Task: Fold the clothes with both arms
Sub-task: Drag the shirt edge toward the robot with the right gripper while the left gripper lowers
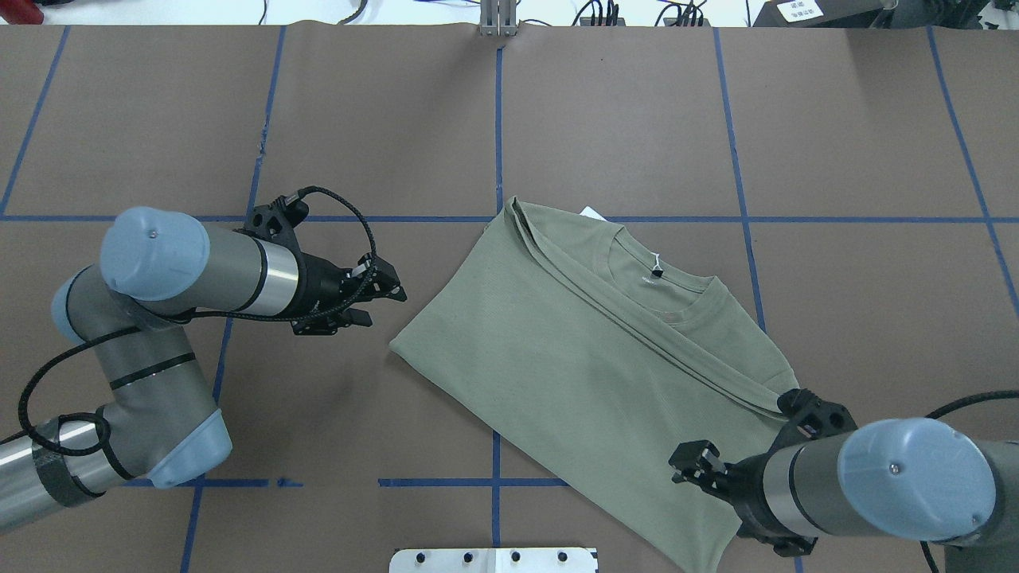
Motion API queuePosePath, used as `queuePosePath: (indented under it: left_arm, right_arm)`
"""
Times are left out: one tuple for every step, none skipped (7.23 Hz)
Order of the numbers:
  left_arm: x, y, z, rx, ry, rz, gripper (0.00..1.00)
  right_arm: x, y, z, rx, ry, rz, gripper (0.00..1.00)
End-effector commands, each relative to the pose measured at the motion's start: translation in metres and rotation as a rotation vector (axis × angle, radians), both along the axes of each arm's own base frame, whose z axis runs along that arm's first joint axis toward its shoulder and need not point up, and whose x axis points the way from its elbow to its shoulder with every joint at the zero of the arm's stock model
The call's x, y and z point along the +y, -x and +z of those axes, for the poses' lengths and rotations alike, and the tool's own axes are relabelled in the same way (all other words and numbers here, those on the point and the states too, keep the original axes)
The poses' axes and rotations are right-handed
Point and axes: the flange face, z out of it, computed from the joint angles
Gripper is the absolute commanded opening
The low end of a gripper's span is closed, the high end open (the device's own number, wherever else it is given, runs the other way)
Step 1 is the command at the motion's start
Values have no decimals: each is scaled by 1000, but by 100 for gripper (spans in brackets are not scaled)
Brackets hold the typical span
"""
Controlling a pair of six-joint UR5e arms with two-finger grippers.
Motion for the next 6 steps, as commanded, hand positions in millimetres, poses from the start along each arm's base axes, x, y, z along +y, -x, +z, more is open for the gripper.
queuePosePath:
  left_arm:
    - [35, -41, 7, -56, 22, 28, 67]
    - [40, -46, 6, -57, 21, 39, 66]
    - [40, -48, 9, -62, 24, 41, 65]
    - [39, -50, 13, -70, 28, 41, 64]
    - [39, -51, 11, -68, 27, 41, 60]
    - [38, -53, 12, -71, 27, 42, 59]
  right_arm:
    - [-52, -20, -21, -46, -13, 122, 100]
    - [-58, -19, -25, -55, -13, 130, 100]
    - [-61, -20, -24, -51, -12, 138, 100]
    - [-62, -20, -23, -50, -11, 139, 100]
    - [-62, -19, -22, -47, -10, 139, 100]
    - [-63, -18, -20, -43, -9, 140, 100]
